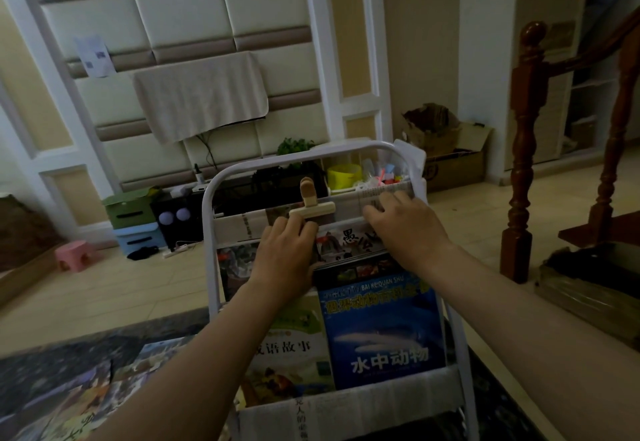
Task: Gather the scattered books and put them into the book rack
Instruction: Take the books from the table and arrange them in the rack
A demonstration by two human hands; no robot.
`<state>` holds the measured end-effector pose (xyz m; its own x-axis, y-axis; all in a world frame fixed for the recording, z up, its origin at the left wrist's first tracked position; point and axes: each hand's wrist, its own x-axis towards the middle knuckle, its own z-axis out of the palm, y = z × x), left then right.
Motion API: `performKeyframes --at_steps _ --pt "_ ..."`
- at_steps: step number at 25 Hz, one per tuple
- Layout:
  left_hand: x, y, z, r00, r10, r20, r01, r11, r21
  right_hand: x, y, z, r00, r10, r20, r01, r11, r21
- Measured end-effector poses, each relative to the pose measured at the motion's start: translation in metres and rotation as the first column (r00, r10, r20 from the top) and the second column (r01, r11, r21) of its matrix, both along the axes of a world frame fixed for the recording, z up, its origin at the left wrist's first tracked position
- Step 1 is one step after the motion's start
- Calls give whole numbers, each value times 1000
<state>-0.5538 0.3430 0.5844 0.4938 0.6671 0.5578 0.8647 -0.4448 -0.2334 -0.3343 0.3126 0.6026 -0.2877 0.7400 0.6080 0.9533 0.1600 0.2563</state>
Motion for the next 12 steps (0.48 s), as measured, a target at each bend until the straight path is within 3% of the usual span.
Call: performKeyframes --at_steps 6,12 --pt "-17 -13 12 995 -95 37 98 991 -92 -15 -17 6 999 -7 -49 7 1000 -6" --pt "-78 -50 18 974 -97 202 104 994 -26 -91 -45 20 967 193 -164 -194 981 10"
